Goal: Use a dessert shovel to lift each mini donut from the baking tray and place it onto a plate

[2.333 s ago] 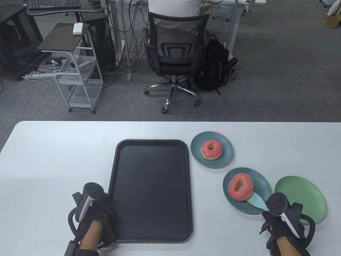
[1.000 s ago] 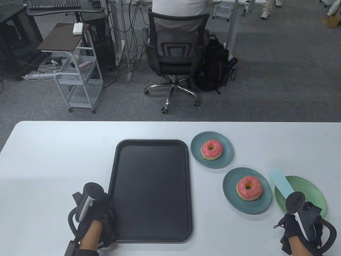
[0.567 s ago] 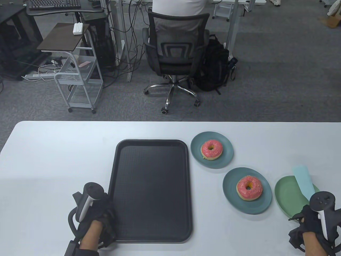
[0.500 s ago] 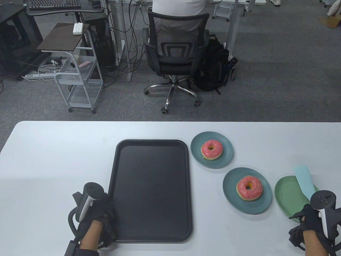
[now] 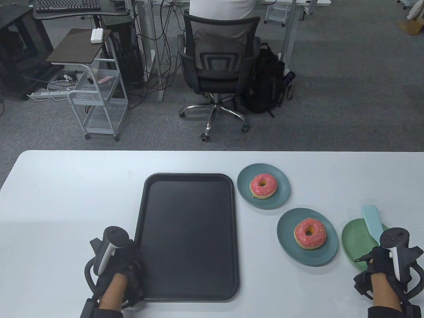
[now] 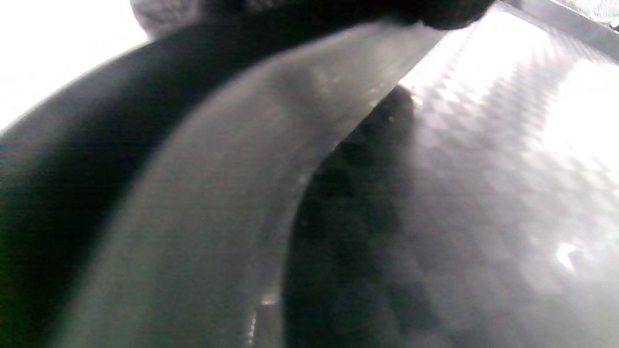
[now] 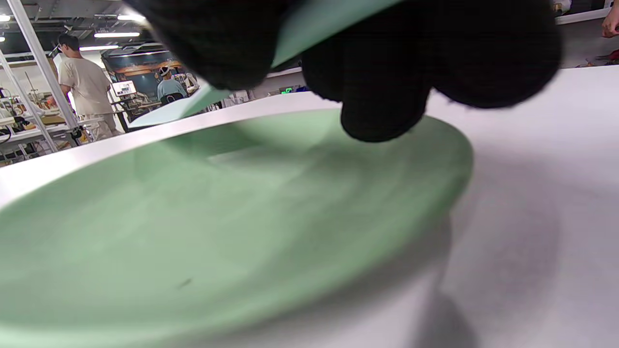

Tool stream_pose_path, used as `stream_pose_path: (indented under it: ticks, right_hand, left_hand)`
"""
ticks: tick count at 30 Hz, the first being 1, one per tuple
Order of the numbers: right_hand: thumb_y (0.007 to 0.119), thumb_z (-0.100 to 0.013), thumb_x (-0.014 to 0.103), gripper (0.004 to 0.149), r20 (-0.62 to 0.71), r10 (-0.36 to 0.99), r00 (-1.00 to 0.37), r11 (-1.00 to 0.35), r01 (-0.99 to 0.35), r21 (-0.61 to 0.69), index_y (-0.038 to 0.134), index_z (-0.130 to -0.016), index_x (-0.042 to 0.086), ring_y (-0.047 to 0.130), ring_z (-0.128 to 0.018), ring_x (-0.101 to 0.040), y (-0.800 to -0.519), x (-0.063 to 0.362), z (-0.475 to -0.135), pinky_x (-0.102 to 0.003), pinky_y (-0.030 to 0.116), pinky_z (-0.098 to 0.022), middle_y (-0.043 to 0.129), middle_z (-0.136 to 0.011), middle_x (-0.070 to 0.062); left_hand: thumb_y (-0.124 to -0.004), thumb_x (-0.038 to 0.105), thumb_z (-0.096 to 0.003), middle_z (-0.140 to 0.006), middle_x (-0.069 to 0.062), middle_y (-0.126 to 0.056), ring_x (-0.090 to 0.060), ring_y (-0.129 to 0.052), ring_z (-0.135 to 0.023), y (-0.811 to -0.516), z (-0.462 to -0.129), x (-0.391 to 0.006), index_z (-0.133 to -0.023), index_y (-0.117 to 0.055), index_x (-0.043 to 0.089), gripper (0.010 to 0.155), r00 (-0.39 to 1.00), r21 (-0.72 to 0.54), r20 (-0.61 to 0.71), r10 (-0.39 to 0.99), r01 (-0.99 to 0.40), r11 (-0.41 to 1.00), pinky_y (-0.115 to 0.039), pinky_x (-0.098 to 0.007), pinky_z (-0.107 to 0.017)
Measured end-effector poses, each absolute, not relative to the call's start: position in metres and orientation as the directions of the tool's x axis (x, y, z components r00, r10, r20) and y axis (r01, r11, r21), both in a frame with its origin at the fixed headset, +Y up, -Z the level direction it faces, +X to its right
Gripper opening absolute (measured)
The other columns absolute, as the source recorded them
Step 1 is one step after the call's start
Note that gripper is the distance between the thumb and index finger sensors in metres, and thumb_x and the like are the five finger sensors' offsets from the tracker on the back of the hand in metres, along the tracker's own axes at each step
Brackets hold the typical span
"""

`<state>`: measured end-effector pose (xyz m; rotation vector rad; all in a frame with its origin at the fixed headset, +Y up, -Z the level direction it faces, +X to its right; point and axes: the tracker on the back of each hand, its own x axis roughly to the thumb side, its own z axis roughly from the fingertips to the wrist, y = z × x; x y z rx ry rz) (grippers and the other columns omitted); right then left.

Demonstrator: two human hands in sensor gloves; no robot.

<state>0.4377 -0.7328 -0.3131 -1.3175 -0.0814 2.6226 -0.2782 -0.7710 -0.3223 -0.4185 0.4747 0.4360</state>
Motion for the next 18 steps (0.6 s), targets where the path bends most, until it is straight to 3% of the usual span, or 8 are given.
stream_pose_path:
  ticks: [10, 18]
  right_hand:
    - [0.085, -0.047, 0.034, 0.057, -0.794, 0.158, -0.587, -0.987, -0.114, -0.112, 0.067, -0.099, 0.017, 0.095, -0.064, -0.037, -0.741, 0.435, -0.317, -0.049, 0.088, -0.043, 0.088, -0.086, -0.013]
    - [0.087, -0.045, 0.036, 0.059, -0.798, 0.108, -0.593, -0.993, -0.097, -0.063, 0.069, -0.098, 0.019, 0.085, -0.075, -0.04, -0.749, 0.436, -0.317, -0.051, 0.077, -0.05, 0.093, -0.086, -0.011]
  left_hand:
    - [-0.072, 0.044, -0.0456, -0.079, 0.004, -0.075, -0.015, -0.093, -0.05, -0.771, -0.322, -0.278, -0.098, -0.055, 0.031, 0.057, 0.802, -0.28, -0.517, 0.3, -0.489, 0.826, -0.082, -0.038, -0.043]
    - [-0.072, 0.045, -0.0462, -0.08, 0.004, -0.074, -0.015, -0.092, -0.051, -0.77, -0.323, -0.279, -0.099, -0.054, 0.031, 0.057, 0.801, -0.28, -0.518, 0.3, -0.49, 0.826, -0.082, -0.039, -0.044]
